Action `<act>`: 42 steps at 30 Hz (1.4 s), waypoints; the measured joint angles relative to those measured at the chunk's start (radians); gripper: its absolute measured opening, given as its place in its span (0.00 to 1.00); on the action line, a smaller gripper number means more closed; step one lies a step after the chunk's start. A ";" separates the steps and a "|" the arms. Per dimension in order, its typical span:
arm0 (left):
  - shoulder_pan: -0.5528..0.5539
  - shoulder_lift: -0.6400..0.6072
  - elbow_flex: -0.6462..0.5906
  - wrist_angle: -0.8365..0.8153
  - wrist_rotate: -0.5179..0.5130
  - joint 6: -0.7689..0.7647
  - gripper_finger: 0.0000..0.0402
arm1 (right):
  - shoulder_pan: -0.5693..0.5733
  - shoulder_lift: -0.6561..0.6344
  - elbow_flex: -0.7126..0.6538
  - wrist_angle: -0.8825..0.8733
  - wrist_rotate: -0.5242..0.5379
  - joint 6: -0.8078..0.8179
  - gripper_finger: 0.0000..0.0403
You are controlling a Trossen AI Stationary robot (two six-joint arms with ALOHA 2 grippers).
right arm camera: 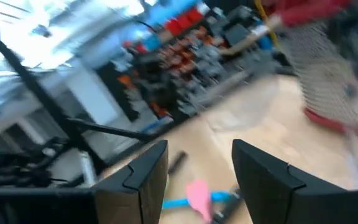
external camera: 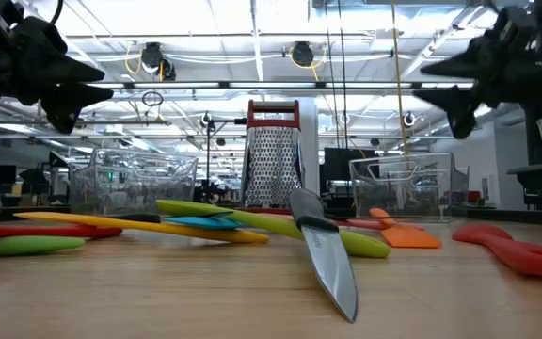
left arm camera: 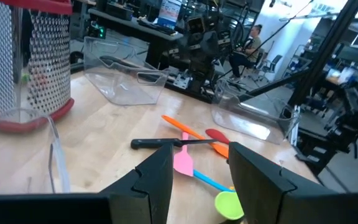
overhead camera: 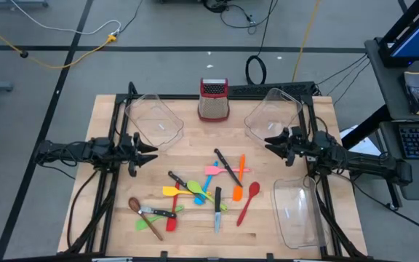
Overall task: Pick & Place Kitchen Items
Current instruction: Put the right black knife into the top left transparent bin
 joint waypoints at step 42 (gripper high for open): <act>0.000 0.000 0.000 0.015 -0.039 -0.002 0.39 | 0.000 0.001 0.000 0.108 -0.061 -0.083 0.43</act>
